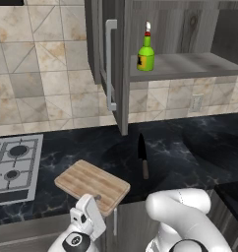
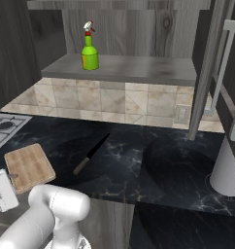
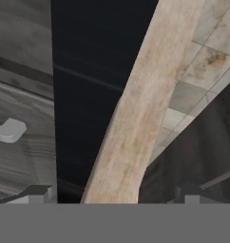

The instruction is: Move the cutting board and knife to the sink. Then move spray from the cabinet to the counter.

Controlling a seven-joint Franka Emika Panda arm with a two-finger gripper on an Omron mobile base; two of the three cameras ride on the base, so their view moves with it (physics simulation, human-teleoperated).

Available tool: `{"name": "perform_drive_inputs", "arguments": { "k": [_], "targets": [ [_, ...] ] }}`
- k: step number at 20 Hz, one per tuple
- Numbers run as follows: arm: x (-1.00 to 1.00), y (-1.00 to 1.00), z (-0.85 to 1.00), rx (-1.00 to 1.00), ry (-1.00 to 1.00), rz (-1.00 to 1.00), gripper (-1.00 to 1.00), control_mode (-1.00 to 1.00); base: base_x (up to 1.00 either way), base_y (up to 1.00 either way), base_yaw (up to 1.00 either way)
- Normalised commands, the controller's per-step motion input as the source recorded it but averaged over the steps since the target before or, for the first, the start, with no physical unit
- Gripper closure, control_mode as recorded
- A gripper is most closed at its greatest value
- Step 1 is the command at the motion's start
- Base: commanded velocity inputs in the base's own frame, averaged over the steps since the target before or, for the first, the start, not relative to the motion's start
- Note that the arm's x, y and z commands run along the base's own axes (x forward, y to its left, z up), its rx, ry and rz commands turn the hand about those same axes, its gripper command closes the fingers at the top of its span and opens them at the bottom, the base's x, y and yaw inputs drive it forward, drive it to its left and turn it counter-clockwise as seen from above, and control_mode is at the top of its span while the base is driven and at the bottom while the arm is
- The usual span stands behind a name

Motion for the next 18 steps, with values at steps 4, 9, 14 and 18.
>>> {"name": "perform_drive_inputs", "arguments": {
  "k": [4,9,14,18],
  "targets": [
    [0.00,0.00,0.00,0.02,0.00,0.03,1.00,-1.00,0.00,0.00,0.00],
    [0.00,-0.03,0.05,0.03,0.00,0.01,1.00,-1.00,0.00,0.00,0.00],
    [-0.10,-0.08,0.30,0.05,0.00,0.00,1.00,-1.00,0.00,0.00,0.00],
    [-0.34,-0.07,0.49,0.05,0.00,0.00,1.00,-1.00,0.00,0.00,0.00]
  ]
}}
